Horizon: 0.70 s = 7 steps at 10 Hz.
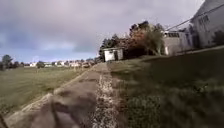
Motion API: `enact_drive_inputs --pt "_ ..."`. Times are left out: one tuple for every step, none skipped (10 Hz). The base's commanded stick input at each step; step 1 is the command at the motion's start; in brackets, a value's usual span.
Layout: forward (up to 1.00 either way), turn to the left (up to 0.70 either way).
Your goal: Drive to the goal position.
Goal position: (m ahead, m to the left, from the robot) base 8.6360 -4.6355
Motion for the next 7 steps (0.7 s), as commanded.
enact_drive_inputs --pt "0.70 -0.06" --pt "0.70 -0.08" --pt "0.70 -0.09" --pt "0.70 -0.09" --pt "0.70 -0.09" --pt "0.70 -0.09" --pt "0.70 -0.10"
